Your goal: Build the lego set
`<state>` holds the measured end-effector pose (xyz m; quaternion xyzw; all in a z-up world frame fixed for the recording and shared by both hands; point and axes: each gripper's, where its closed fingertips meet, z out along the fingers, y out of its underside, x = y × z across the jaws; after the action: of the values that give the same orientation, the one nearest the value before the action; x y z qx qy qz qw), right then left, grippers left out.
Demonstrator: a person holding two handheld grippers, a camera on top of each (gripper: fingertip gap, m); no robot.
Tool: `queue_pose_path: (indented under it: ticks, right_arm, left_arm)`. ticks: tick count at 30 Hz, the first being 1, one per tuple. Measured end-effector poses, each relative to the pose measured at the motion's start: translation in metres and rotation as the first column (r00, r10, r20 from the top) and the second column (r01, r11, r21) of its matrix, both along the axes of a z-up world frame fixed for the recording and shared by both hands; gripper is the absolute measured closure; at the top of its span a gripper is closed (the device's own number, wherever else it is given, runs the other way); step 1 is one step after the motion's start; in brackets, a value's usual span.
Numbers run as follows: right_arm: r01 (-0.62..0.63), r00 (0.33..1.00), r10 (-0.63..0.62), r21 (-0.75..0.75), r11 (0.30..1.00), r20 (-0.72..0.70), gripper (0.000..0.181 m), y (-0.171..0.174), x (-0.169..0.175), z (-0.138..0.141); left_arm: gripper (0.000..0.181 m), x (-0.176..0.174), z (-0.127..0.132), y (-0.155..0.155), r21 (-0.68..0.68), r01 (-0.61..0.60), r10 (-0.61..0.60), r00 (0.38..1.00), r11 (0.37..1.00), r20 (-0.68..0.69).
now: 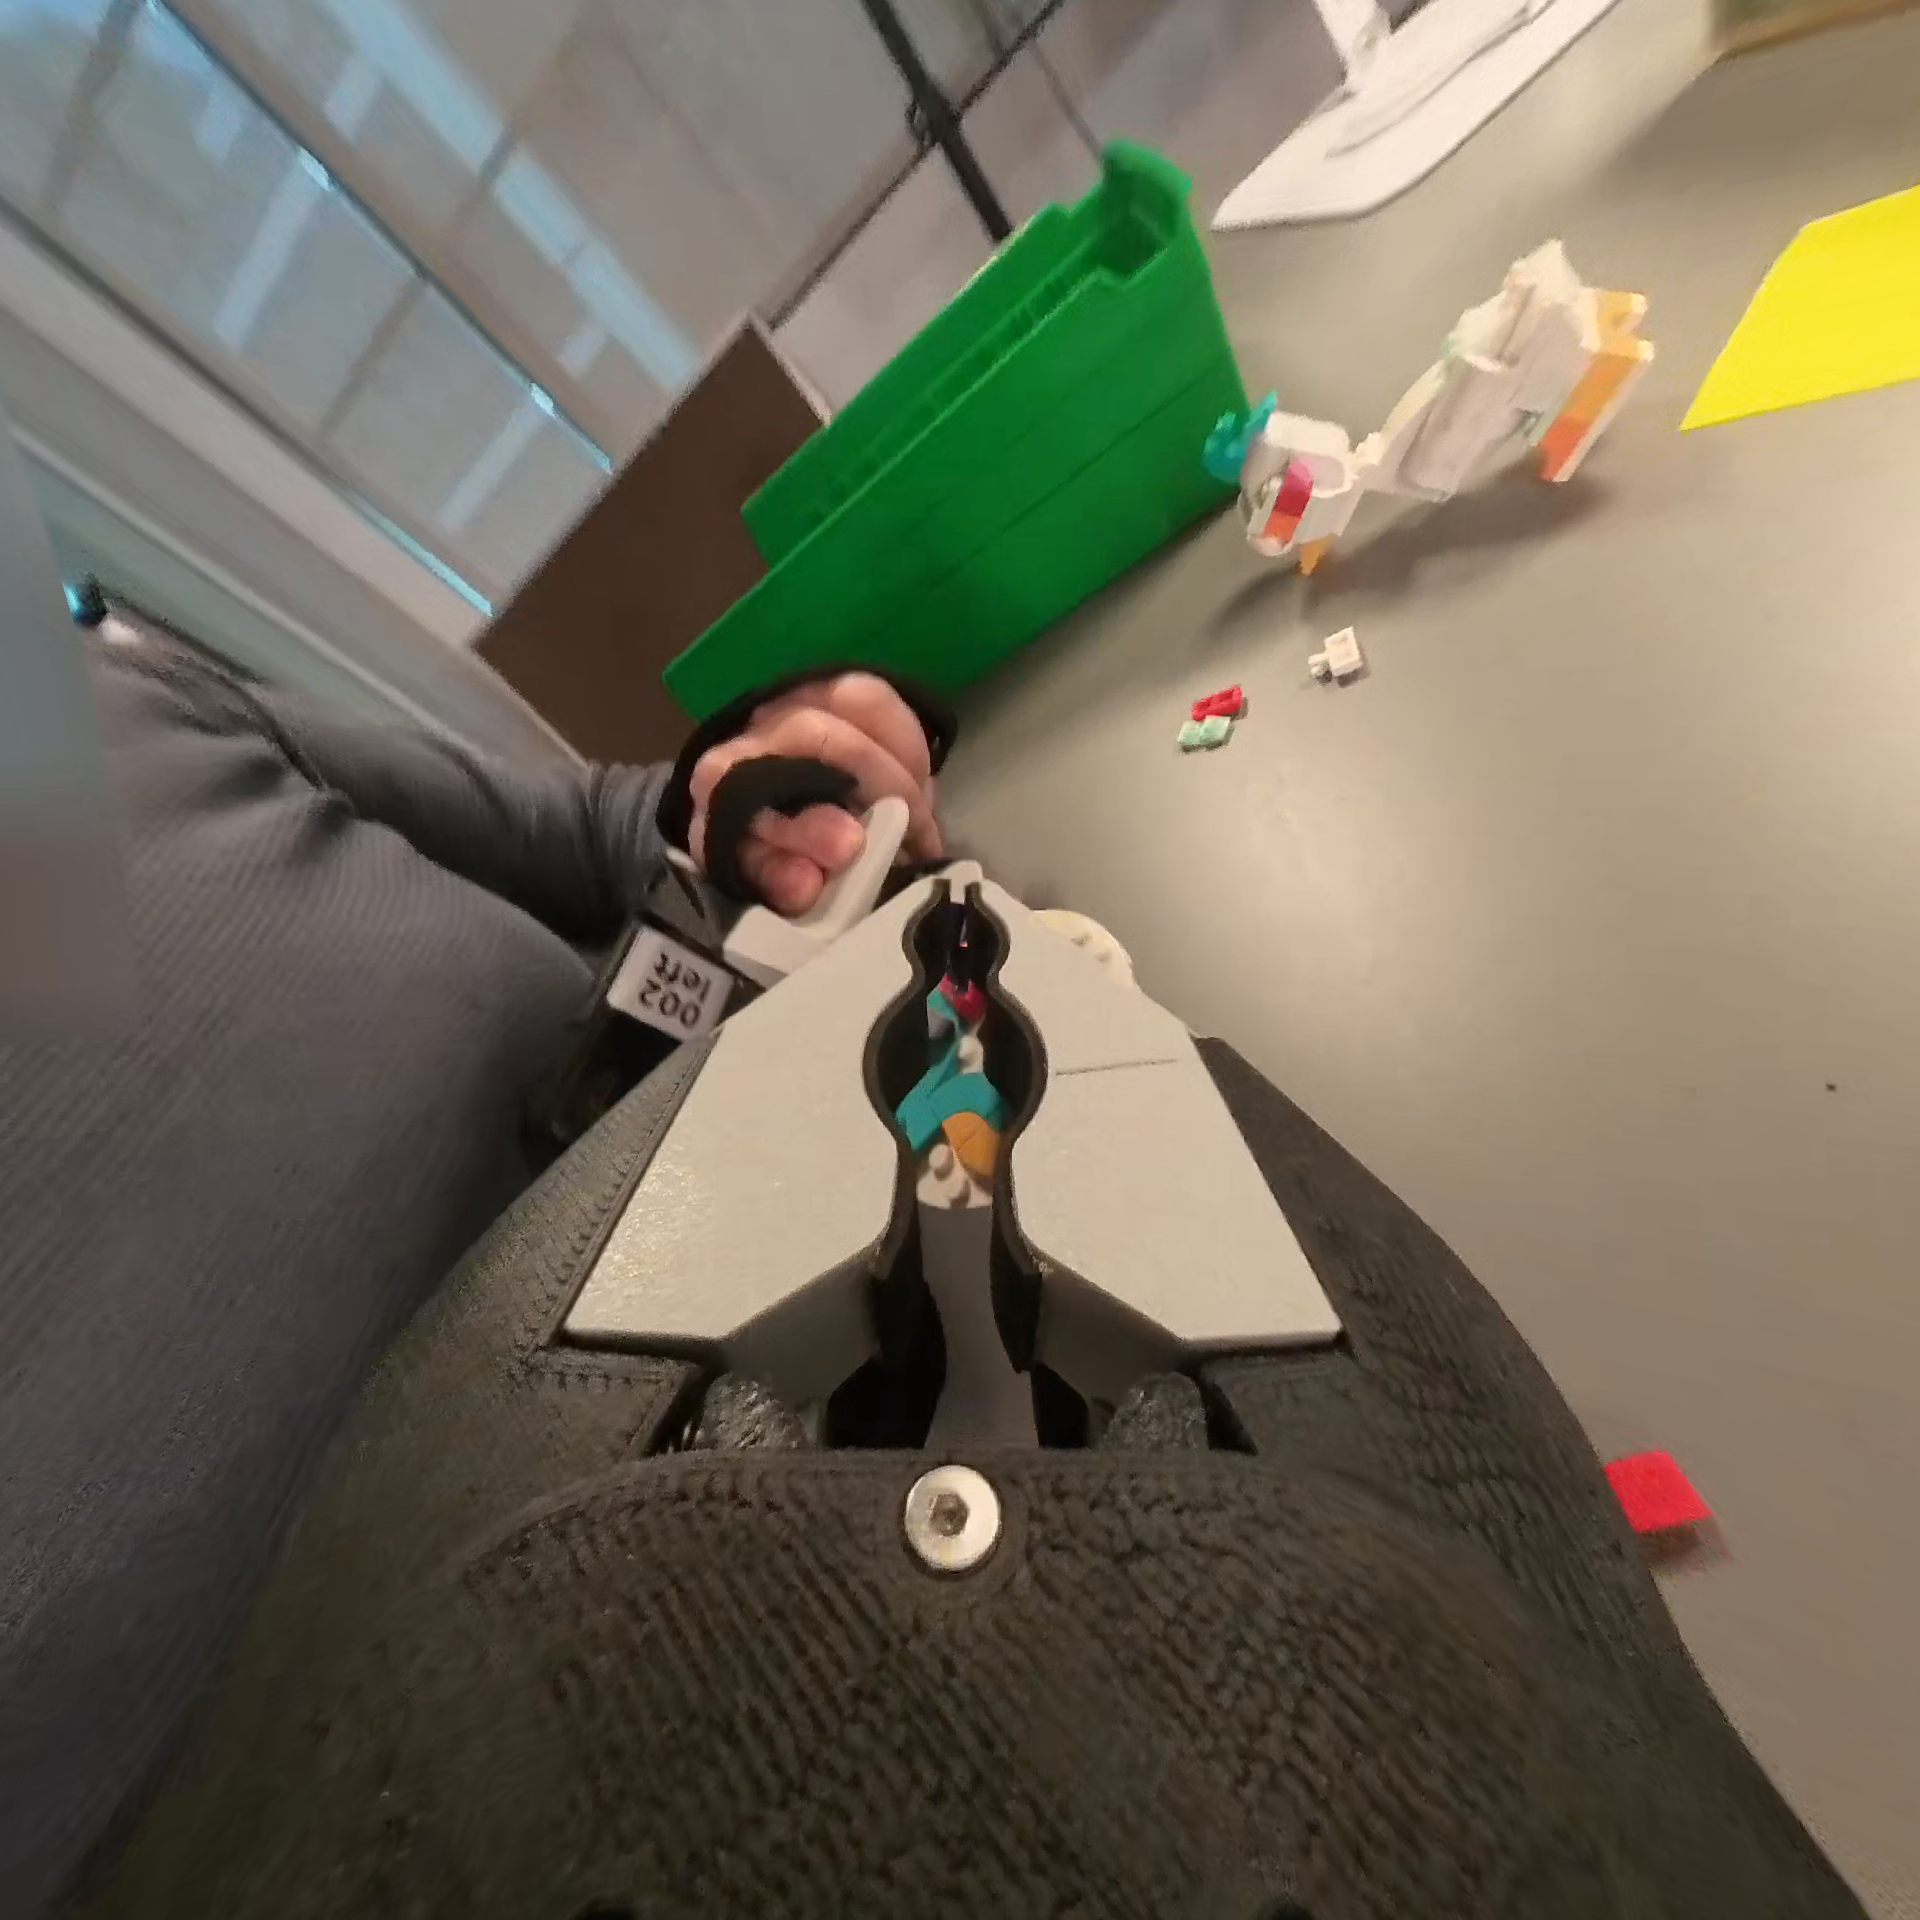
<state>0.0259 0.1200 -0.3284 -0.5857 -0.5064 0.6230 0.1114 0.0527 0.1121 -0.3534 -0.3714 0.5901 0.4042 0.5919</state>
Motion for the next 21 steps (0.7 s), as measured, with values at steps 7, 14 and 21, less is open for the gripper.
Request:
queue_pose_path:
  ticks: [7, 14, 21]
  right_arm:
    - [0.118, 0.993, -0.118, -0.128, 0.985, 0.011, 0.181, -0.001, 0.004, 0.005]
    - [0.223, 0.974, -0.224, 0.018, 0.975, 0.025, 0.181, 0.005, 0.005, -0.006]
    - [0.237, 0.97, -0.243, 0.158, 0.958, 0.018, 0.181, 0.009, 0.006, -0.015]
  left_arm:
    - [0.177, 0.0, 0.002, 0.001, 0.006, -0.005, 0.005, 1.0, 1.0, 0.008]
    - [0.177, 0.0, 0.003, 0.0, 0.01, -0.005, 0.005, 1.0, 1.0, 0.01]
    - [0.177, 0.001, -0.001, -0.001, -0.006, 0.002, -0.002, 1.0, 1.0, 0.0]
